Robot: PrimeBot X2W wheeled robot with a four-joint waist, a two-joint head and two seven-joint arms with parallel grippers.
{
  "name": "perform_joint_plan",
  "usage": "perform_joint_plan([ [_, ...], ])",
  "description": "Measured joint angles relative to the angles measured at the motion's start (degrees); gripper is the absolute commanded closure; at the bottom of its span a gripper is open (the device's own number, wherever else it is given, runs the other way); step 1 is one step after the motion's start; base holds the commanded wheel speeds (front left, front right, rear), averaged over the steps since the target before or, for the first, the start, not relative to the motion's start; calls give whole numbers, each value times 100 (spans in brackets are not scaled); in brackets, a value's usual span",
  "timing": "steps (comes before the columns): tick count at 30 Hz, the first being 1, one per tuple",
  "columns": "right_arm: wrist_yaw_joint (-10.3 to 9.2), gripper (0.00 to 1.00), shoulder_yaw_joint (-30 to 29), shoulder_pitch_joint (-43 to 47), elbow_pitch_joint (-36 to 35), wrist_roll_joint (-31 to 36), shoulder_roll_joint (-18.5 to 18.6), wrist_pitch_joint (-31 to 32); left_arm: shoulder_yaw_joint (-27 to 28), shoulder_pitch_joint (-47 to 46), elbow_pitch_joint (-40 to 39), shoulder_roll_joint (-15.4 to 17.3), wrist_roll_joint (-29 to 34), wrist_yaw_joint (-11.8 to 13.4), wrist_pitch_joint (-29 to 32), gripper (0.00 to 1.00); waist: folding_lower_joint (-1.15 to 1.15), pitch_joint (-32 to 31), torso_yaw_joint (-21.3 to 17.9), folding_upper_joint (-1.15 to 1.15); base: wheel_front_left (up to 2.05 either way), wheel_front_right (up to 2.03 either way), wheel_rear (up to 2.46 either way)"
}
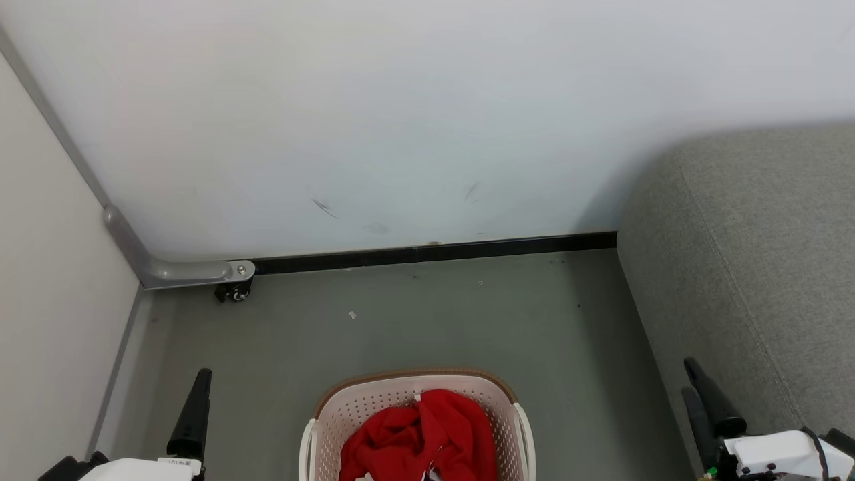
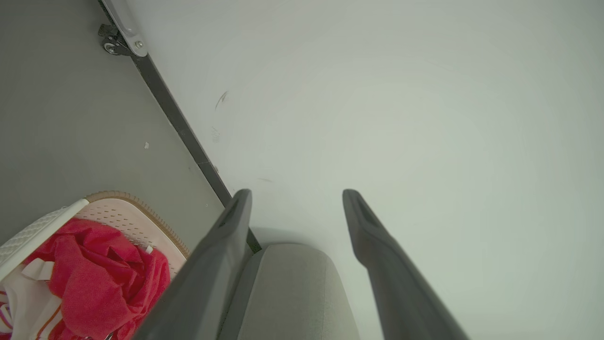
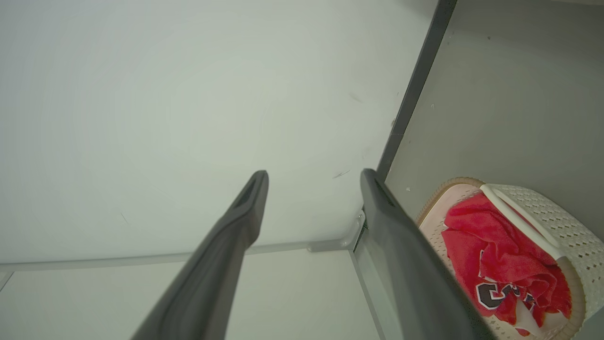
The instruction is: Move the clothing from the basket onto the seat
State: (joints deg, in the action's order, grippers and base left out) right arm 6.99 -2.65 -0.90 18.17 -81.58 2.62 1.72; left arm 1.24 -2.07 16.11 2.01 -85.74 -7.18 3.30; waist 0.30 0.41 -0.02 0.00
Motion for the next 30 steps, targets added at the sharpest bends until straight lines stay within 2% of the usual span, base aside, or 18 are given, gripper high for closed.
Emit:
perform_joint_plan([
  [12, 0, 0, 297, -208, 23, 980, 200, -232, -368, -118, -47, 299, 842, 0, -385, 0, 55, -32, -19, 0, 0, 0, 0],
  [17, 1, 0, 315, -355, -24, 1490, 218, -342, -539, -138, -51, 432, 1318, 0, -493, 0, 68, -53, -31, 0, 0, 0, 0],
  [24, 1, 0, 382, -421, -82, 2193, 264, -482, -658, -254, -68, 524, 1959, -1, -645, 0, 68, -68, -39, 0, 0, 0, 0],
  [30, 2, 0, 401, -439, -193, 2817, 265, -595, -590, -345, -172, 535, 2582, -1, -754, 0, 42, -50, -38, 0, 0, 0, 0],
])
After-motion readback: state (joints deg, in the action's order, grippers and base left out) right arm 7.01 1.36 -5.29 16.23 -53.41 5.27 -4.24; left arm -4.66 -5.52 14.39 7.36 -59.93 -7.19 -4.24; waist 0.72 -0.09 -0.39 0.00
